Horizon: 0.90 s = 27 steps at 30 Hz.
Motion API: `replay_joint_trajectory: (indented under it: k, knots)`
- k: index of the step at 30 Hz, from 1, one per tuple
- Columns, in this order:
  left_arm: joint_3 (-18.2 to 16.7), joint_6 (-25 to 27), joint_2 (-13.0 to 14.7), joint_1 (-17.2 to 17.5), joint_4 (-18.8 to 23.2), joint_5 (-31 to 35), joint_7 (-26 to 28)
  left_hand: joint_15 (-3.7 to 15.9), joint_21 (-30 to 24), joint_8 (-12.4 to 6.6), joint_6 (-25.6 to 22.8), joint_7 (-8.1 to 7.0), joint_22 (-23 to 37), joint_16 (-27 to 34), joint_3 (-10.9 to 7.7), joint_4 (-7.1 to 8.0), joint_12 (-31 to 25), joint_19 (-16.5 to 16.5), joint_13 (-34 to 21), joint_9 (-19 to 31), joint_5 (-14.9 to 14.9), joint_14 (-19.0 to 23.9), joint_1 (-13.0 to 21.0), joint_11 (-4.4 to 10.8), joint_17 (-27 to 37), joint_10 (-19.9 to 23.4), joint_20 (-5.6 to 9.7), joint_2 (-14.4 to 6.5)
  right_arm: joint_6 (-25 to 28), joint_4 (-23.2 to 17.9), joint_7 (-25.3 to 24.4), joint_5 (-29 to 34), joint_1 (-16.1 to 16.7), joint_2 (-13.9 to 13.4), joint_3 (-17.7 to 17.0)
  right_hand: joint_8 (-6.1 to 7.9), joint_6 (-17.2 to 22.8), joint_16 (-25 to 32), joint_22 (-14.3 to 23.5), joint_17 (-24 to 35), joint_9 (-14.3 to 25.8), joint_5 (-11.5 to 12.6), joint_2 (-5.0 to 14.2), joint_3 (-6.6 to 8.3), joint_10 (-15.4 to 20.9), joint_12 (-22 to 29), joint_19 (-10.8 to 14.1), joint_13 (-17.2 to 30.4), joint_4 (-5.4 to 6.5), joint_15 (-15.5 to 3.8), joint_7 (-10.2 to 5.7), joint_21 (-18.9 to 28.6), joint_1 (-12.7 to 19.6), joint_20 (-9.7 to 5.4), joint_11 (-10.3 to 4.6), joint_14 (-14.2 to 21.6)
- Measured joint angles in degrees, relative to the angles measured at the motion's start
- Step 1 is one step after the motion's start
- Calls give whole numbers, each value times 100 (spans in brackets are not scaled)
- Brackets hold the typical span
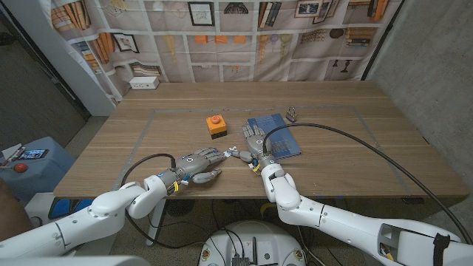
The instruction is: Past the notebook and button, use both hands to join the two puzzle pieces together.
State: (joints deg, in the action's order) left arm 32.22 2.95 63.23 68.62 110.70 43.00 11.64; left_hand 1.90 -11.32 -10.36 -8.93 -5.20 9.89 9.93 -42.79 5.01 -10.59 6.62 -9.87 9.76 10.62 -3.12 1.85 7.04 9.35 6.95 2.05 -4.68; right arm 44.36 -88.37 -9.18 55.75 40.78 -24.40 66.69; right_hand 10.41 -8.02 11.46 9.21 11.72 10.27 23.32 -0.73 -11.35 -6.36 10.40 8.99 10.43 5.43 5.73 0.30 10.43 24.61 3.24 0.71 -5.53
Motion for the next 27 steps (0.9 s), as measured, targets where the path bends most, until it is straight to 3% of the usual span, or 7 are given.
replay_joint_trajectory:
  k: [9, 11, 27]
  knots:
    - [-18, 2, -28, 5, -5, 37, 127, 14, -34, -24, -18, 16, 0, 0, 25, -24, -7, -53, 1, 19, 0, 28, 0, -10, 1, 11, -8, 0, 2, -80, -43, -38, 0, -24, -18, 41, 0, 0, 2, 0, 0, 19, 1, 8, 22, 24, 21, 0, -7, 0, 0, -1, 1, -22, 22, 0]
    - [-26, -3, -33, 5, -5, 45, 153, 14, -34, -23, -18, 16, 0, 0, 25, -24, -7, -53, 1, 11, 0, 28, 17, -10, 1, 11, -8, 12, 0, -110, -57, -49, 0, -32, -27, 41, 0, 0, 3, 0, 0, 26, 90, 8, 22, 24, 40, 0, -7, 0, 0, 0, 90, -41, 22, 0]
    - [-90, -36, -61, 27, 37, 104, 372, 14, -34, -1, -18, 17, 0, 0, 49, -47, -7, -93, 1, 11, -27, 28, 37, -9, 1, 10, -10, -8, -61, -365, -118, -83, 69, -94, -122, 67, 75, 22, 13, 1, 0, 40, 44, 16, 44, 24, 74, 0, -15, -22, -32, 45, 43, -68, -1, 22]
